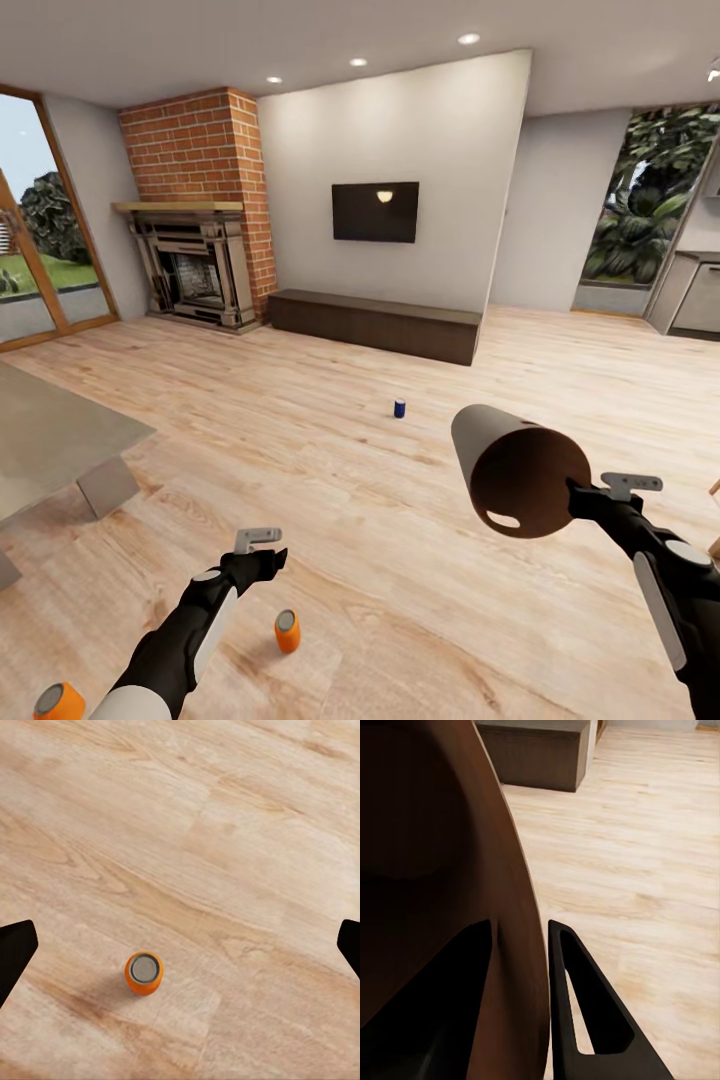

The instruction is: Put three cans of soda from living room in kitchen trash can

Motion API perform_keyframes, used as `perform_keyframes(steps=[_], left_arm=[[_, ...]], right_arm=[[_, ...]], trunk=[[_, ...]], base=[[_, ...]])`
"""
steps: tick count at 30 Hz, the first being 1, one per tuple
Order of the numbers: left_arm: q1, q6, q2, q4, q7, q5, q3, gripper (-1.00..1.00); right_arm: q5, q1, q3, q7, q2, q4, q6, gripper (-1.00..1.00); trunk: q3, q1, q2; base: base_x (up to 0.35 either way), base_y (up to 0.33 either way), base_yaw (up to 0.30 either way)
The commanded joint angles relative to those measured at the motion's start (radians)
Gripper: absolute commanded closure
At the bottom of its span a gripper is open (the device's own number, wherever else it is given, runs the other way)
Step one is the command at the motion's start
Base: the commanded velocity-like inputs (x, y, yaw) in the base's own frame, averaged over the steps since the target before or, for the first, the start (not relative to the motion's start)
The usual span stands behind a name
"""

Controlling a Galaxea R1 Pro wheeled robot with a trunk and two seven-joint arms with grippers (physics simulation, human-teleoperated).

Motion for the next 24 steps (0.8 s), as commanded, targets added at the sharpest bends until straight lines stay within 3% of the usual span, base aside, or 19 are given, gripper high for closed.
perform_keyframes(steps=[1,9,24], left_arm=[[0.0,0.0,0.0,0.0,0.0,0.0,0.0,-1.0],[0.0,0.0,0.0,0.0,0.0,0.0,0.0,-1.0],[0.0,-0.001,0.001,0.0,0.0,-0.001,0.0,-1.0]], right_arm=[[-0.006,-0.001,-0.001,0.0,0.0,-0.005,0.007,1.0],[-0.007,0.001,-0.012,0.001,0.002,-0.05,0.047,1.0],[-0.007,0.001,-0.012,0.001,0.007,-0.061,0.054,1.0]], trunk=[[-0.003,0.004,-0.007],[-0.028,0.035,-0.063],[-0.075,0.092,-0.168]], base=[[0.0,0.0,0.0],[0.0,0.0,0.0],[0.0,0.0,0.0]])
